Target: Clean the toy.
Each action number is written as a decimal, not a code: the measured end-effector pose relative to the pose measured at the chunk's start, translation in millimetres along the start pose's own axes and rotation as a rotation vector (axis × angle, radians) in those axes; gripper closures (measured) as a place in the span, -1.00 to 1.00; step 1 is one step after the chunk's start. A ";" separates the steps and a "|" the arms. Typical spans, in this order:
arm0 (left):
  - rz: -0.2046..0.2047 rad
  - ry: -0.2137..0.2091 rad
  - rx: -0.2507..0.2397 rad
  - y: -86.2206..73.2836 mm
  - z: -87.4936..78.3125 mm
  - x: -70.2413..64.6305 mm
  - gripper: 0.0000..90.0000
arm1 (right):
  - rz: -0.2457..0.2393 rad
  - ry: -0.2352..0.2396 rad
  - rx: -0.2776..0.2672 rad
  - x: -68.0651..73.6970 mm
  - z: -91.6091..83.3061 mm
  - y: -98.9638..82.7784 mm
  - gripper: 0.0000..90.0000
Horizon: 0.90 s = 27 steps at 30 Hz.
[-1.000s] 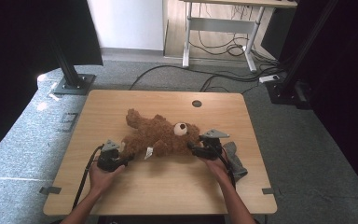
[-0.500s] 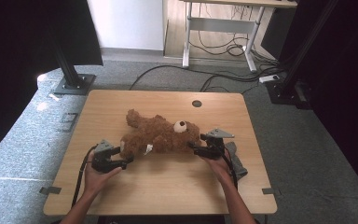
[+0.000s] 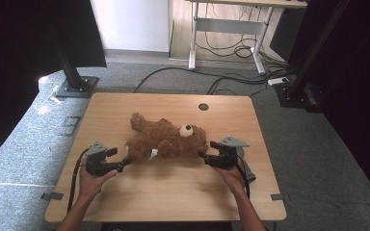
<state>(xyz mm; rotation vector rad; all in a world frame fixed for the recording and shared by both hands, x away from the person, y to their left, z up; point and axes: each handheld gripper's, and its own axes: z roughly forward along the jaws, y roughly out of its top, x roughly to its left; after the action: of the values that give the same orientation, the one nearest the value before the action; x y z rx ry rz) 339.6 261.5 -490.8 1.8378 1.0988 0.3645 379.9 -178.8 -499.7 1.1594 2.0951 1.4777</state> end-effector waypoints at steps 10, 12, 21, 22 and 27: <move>0.031 0.014 0.017 -3.9 -0.4 2.0 -0.48 | 0.016 0.000 -0.011 -3.9 -22.7 -17.4 -0.36; 0.039 0.014 0.023 -5.3 -0.3 2.0 -0.47 | 0.022 -0.004 -0.012 -4.5 -28.5 -21.2 -0.35; 0.050 0.017 0.049 -13.5 -3.6 2.3 -0.46 | 0.037 -0.026 0.011 -5.8 -45.3 -41.0 -0.35; 0.051 0.019 0.053 -15.3 -4.2 2.5 -0.46 | 0.039 -0.028 0.014 -5.4 -47.4 -42.3 -0.35; 0.043 0.016 0.061 -18.8 -5.4 3.9 -0.45 | 0.044 -0.029 0.013 -3.5 -54.6 -48.7 -0.35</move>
<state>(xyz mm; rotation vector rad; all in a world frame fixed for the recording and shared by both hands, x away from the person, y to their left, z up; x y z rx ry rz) 328.3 270.8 -504.3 1.9182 1.0935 0.3754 325.1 -222.3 -521.5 1.2316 2.0752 1.4602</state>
